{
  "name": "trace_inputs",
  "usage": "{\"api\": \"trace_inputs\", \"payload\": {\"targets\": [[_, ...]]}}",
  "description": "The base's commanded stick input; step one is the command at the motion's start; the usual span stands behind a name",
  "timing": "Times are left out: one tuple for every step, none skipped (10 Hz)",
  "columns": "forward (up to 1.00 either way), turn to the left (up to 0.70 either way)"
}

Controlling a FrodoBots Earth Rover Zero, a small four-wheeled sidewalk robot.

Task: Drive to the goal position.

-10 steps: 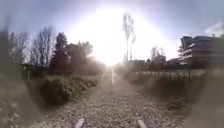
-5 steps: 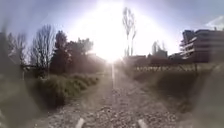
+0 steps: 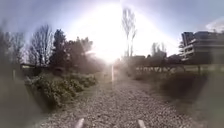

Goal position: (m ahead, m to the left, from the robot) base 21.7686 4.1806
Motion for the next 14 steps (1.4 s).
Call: {"api": "trace_inputs", "payload": {"targets": [[0.5,0.0],[0.5,0.0],[0.5,0.0],[0.5,0.0],[0.5,0.0],[0.5,0.0],[0.5,0.0],[0.5,0.0],[0.5,0.0],[0.5,0.0],[0.5,0.0],[0.5,0.0],[0.5,0.0],[0.5,0.0]]}}
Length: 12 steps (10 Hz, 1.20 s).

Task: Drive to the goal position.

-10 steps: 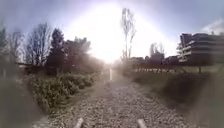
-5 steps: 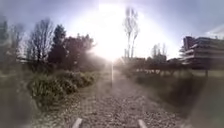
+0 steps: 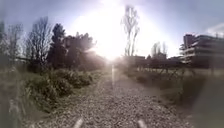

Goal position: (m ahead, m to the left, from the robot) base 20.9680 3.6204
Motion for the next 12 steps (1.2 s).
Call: {"api": "trace_inputs", "payload": {"targets": [[0.5,-0.02],[0.5,-0.02],[0.5,0.0],[0.5,0.0],[0.5,0.0],[0.5,0.0],[0.5,0.0],[0.5,0.0],[0.5,0.0],[0.5,0.0],[0.5,0.0],[0.5,0.0]]}}
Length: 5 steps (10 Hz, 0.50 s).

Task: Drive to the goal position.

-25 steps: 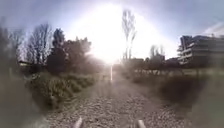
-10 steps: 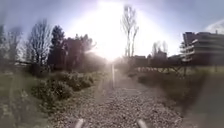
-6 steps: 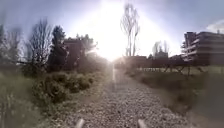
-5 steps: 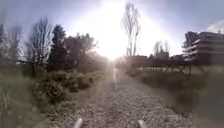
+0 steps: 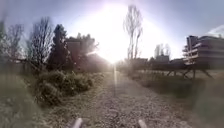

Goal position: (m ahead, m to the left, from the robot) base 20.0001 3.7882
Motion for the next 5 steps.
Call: {"api": "trace_inputs", "payload": {"targets": [[0.5,0.0],[0.5,0.0],[0.5,-0.04],[0.5,-0.13],[0.5,-0.39]]}}
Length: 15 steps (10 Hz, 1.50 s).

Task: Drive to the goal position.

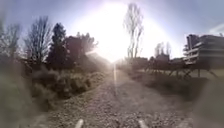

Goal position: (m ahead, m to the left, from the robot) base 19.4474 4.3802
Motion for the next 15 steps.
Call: {"api": "trace_inputs", "payload": {"targets": [[0.5,-0.29],[0.5,-0.08],[0.5,0.0],[0.5,0.0],[0.5,0.0],[0.5,0.0],[0.5,0.0],[0.5,0.0],[0.5,0.0],[0.5,0.0],[0.5,0.0],[0.5,0.0],[0.5,0.0],[0.5,0.0],[0.5,0.0]]}}
